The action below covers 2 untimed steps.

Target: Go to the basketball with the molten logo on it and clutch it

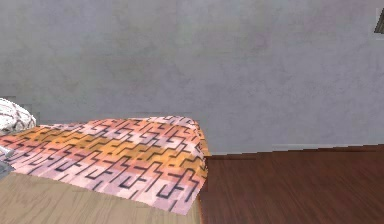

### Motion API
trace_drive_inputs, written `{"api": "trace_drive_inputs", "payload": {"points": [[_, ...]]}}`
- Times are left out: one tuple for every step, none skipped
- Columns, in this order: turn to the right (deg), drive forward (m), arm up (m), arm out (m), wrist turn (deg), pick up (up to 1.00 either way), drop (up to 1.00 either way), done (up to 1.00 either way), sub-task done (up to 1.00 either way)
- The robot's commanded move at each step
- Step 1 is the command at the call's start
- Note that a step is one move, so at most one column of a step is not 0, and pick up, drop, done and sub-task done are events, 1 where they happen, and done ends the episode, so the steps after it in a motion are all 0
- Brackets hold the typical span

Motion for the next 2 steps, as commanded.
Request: {"api": "trace_drive_inputs", "payload": {"points": [[0.0,0.00,0.10,0.00,0.0,0.00,0.00,0.00,0.00],[0.0,0.00,0.00,0.00,0.0,0.00,0.00,1.00,0.00]]}}
